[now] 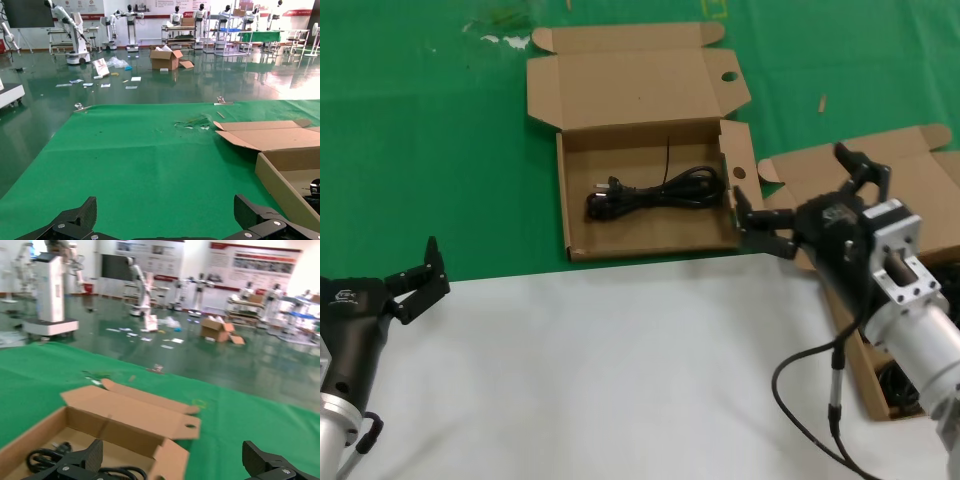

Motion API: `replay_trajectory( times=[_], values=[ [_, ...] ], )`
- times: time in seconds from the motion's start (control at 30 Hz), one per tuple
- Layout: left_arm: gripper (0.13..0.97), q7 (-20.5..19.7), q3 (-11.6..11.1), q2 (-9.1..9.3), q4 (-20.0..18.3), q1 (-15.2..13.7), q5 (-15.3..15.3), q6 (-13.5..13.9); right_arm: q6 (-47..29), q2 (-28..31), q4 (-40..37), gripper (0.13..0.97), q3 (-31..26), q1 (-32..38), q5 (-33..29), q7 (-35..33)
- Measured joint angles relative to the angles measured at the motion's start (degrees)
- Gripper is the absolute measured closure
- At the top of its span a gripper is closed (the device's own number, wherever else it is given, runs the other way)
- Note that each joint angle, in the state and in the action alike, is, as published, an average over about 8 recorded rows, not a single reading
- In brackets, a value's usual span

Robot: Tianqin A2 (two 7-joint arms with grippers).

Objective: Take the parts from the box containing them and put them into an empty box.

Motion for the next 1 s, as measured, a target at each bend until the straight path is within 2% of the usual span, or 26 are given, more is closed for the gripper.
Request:
replay_trajectory(
  times=[0.43, 1.0],
  values=[
    [0.132, 0.0, 0.0, 0.0, 0.0, 0.0, 0.0, 0.0, 7.0, -1.2, 1.3, 0.129, 3.8, -6.2, 7.3, -1.5],
    [0.132, 0.0, 0.0, 0.0, 0.0, 0.0, 0.0, 0.0, 7.5, -1.3, 1.4, 0.129, 4.1, -6.7, 7.8, -1.6]
  ],
)
